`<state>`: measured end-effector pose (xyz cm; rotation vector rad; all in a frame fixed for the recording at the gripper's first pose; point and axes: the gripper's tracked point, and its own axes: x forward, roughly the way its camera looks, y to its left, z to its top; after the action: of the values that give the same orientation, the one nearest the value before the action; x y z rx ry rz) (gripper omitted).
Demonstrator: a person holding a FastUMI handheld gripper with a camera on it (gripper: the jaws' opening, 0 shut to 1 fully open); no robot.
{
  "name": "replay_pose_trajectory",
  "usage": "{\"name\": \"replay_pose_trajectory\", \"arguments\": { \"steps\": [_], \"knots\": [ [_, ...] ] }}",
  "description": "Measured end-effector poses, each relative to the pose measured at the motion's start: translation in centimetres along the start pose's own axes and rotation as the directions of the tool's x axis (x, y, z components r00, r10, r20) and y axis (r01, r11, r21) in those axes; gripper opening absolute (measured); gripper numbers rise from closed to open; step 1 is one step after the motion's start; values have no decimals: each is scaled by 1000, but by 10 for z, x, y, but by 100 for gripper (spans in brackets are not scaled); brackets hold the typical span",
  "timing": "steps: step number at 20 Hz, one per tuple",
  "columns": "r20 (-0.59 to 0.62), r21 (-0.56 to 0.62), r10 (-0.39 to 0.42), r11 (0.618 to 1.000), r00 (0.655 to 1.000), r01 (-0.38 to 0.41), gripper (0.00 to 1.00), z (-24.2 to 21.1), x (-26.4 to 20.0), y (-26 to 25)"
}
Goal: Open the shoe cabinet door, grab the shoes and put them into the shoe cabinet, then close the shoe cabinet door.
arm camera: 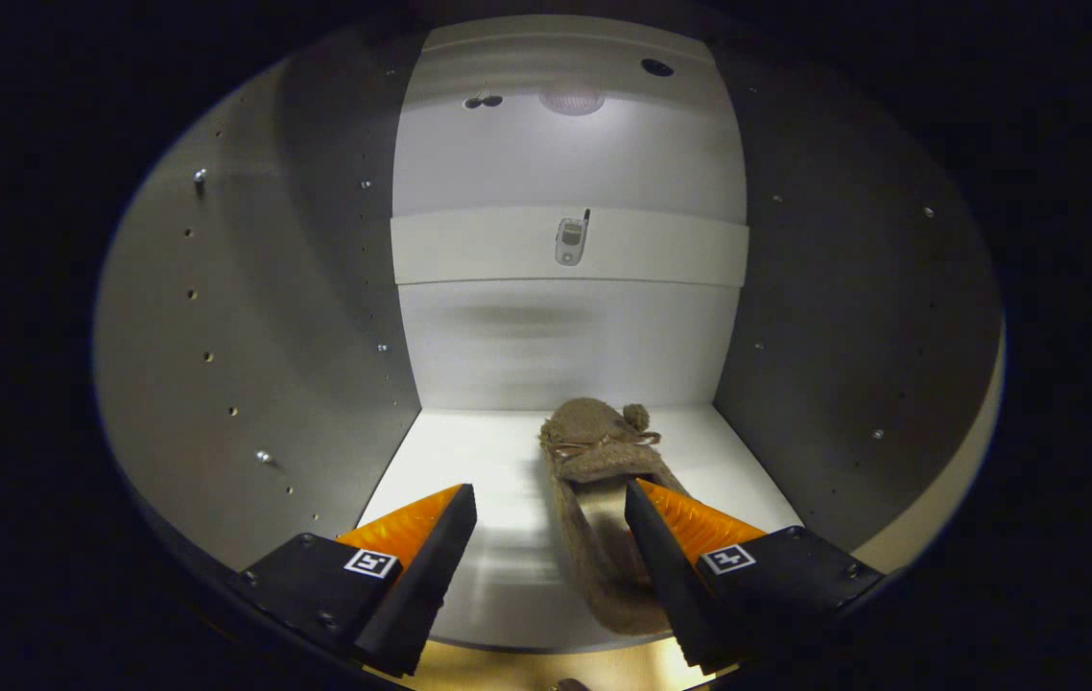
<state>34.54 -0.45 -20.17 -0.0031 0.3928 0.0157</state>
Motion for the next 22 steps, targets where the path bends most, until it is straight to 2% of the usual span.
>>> {"name": "replay_pose_trajectory", "arguments": {
  "steps": [6,12,18,22],
  "knots": [
    [135,-7,12,1000,991,-12,99,19,-104,3],
    [234,23,-12,1000,972,6,98,31,-222,-10],
    [289,46,-20,999,957,7,98,28,-332,-45],
    [304,85,-46,996,952,21,98,20,-401,-89]
  ]
}}
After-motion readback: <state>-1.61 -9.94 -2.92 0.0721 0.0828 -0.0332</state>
